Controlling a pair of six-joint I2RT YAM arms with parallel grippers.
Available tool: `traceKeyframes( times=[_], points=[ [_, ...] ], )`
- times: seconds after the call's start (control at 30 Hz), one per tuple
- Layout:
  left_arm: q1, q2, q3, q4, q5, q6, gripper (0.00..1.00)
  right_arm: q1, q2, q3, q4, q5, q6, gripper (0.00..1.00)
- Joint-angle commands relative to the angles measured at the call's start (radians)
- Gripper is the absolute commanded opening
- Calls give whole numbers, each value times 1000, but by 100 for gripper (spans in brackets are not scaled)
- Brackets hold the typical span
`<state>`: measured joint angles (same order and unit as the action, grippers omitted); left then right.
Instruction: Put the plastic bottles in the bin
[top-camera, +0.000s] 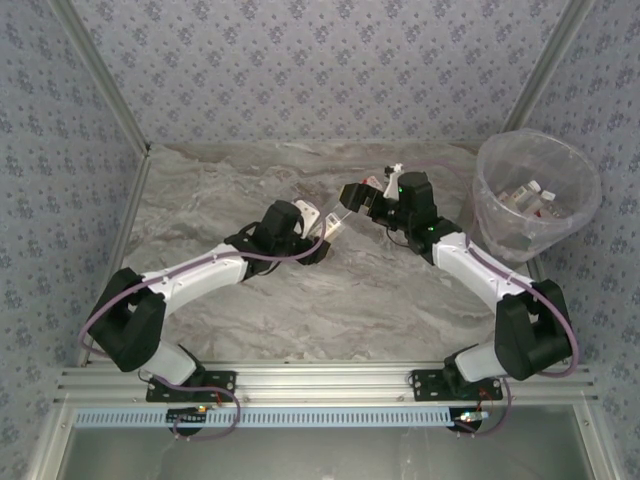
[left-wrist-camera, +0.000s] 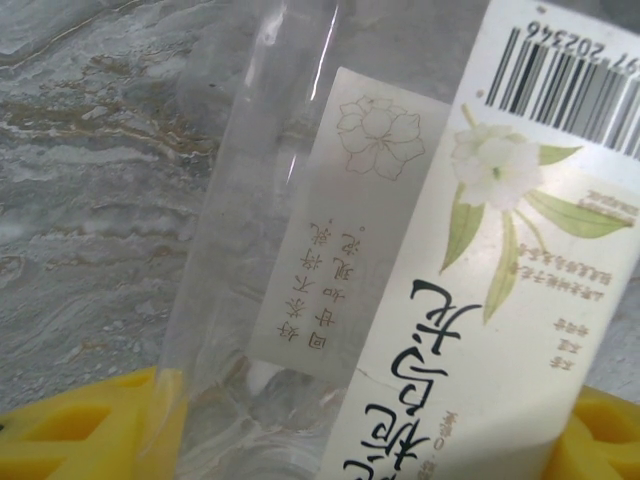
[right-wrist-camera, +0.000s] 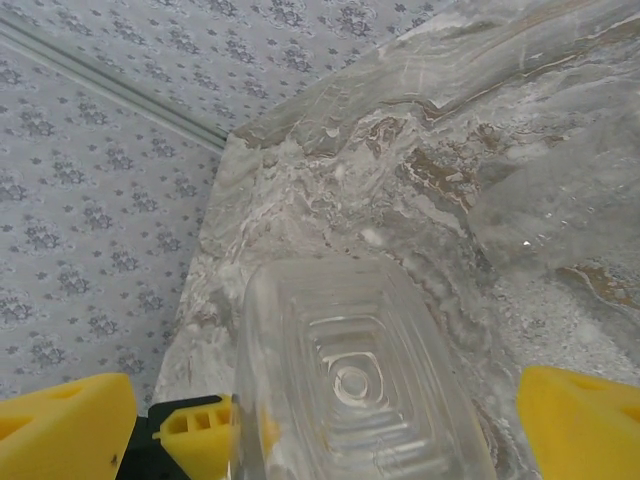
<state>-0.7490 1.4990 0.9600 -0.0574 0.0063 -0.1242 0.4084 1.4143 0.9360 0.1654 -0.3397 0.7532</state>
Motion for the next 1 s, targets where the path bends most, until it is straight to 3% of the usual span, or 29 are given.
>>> traceKeyframes(
  times=[0.0,0.17,0.5,0.63,0.97],
  points=[
    [-11,-26,8,74,9,-56,58,7,10,-29,78,18,36,99],
    [-13,-35,18,98,50,-85,58,9,34,-45,148,-28,50,95],
    [-12,-33,55,90,88,-98,58,23,23,-55,183,-7,23,72],
    [-12,-33,53,76,80,-101,58,32,6,-48,136,19,-11,57],
    [-13,-45,53,54,80,-104,64,36,-27,-51,102,45,-37,47]
  ],
)
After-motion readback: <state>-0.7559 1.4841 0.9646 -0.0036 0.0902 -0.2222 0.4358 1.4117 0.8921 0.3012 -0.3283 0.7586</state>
